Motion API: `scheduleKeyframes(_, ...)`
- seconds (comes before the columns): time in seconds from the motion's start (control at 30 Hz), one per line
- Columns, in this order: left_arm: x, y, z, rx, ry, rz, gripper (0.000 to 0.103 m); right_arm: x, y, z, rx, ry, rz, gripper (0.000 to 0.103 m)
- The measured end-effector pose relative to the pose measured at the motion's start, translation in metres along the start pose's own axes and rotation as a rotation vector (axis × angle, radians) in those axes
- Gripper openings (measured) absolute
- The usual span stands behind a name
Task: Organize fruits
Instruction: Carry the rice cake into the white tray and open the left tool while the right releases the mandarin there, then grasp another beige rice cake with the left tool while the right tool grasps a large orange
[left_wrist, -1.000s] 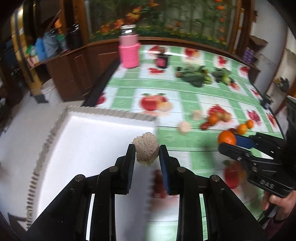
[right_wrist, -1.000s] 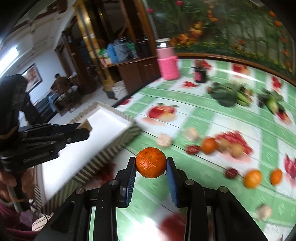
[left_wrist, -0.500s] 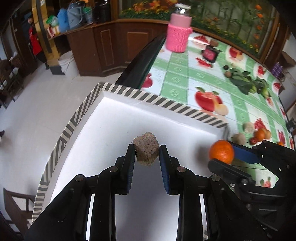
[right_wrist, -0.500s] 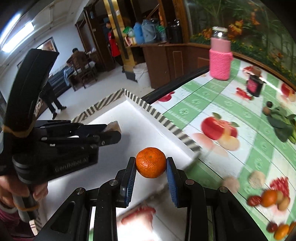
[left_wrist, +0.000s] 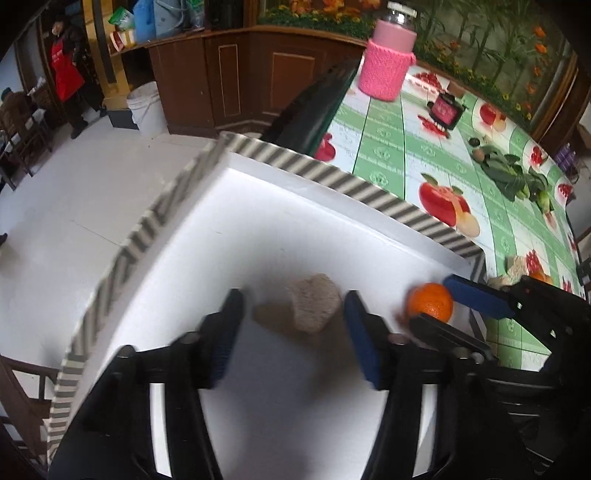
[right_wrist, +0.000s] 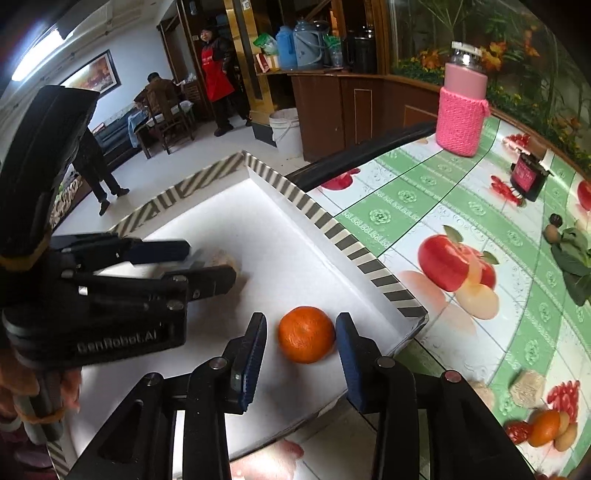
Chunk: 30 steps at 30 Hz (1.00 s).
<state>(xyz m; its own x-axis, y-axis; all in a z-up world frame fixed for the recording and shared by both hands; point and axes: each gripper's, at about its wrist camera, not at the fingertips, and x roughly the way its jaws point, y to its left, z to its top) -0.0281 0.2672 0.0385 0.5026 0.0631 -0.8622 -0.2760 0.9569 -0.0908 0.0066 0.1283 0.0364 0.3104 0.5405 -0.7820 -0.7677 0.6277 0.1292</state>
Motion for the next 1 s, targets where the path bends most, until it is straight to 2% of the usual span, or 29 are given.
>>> scheduleKeyframes(0.07,-0.006,0.001,0.0,-0.003,-0.015,0.003,0.06,-0.012,0.0,-0.004,0.003,-0.02,-0.002,0.038)
scheduleKeyframes(0.3,-0.047,-0.014,-0.011,0.035,-0.157,0.052,0.06,-0.063,-0.009,-0.025,0.092,-0.147,0.039,0.038)
scheduleKeyframes(0.5,-0.078,-0.055,-0.03,0.105,-0.224,-0.014,0.06,-0.092,-0.024,-0.057,0.137,-0.167,-0.012,0.038)
scheduleKeyframes(0.6,-0.081,-0.08,-0.039,0.142,-0.212,-0.067,0.06,-0.11,-0.038,-0.08,0.184,-0.175,-0.039,0.038)
scheduleKeyframes(0.8,-0.079,-0.125,-0.054,0.189,-0.194,-0.148,0.06,-0.152,-0.076,-0.135,0.279,-0.199,-0.161,0.038)
scheduleKeyframes(1.0,-0.061,-0.168,-0.065,0.236,-0.145,-0.179,0.06,-0.179,-0.119,-0.184,0.392,-0.192,-0.251,0.038)
